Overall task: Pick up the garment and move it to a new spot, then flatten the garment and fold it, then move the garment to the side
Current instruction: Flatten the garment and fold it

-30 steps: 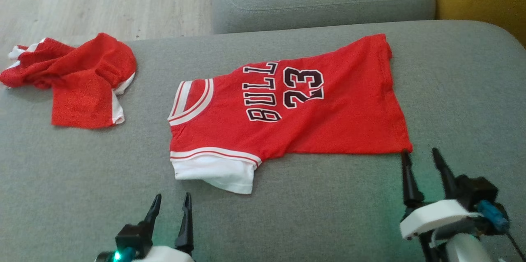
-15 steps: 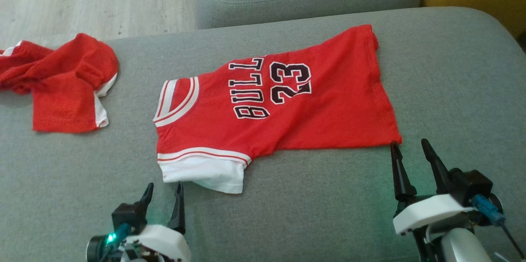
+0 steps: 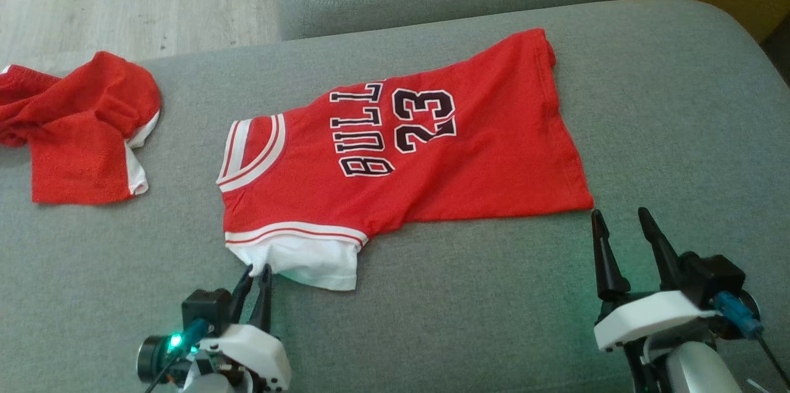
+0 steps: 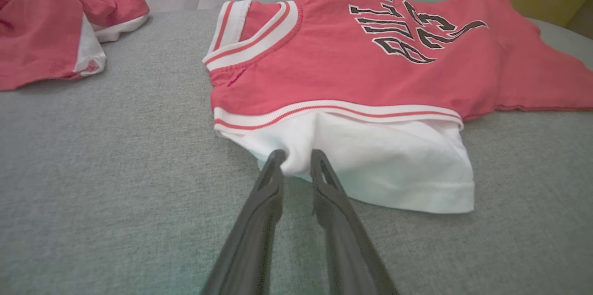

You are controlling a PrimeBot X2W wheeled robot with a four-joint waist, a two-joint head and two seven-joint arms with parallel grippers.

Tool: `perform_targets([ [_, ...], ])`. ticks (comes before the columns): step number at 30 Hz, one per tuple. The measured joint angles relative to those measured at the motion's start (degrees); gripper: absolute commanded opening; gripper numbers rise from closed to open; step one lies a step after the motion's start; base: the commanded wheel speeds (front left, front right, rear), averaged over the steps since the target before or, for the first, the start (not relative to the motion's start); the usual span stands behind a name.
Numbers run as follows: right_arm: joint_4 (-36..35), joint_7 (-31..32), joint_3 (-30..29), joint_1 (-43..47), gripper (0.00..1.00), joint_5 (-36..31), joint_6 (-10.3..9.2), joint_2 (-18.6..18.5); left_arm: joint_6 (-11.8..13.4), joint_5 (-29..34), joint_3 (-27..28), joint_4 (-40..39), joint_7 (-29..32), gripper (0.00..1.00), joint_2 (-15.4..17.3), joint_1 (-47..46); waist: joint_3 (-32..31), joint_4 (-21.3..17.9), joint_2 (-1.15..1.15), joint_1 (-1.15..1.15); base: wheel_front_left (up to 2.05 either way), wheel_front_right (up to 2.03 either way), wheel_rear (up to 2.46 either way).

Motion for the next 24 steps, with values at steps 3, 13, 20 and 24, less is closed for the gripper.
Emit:
perform_targets([
  [3, 0.01, -0.01, -0.26, -0.01, 1.00, -0.01, 0.00, 0.00, -0.02, 0.00, -0.22, 0.67, -0.01, 0.00, -0.21, -0.15, 0.11, 0.04, 0.00, 0.00, 0.00, 0.00, 0.00],
  [13, 0.77, -0.22, -1.74, 0.07, 1.00, -0.07, 0.00, 0.00, -0.79, -0.59, -0.36, -5.83, -0.01, 0.00, 0.30, 1.10, -0.96, 2.29, 0.00, 0.00, 0.00, 0.00, 0.00],
  [20, 0.99, -0.35, -2.05, 0.17, 1.00, -0.07, 0.00, 0.01, 1.52, -3.02, -0.40, -20.28, 9.16, 0.00, 4.75, 10.88, -1.32, 3.80, 0.00, -0.01, 0.00, 0.00, 0.00],
  [24, 1.10, -0.35, -2.04, 0.15, 1.00, -0.07, 0.00, 0.01, 3.20, -4.58, -0.33, -27.40, 13.76, 0.00, 6.32, 14.93, -0.77, 3.85, 0.00, -0.01, 0.00, 0.00, 0.00],
])
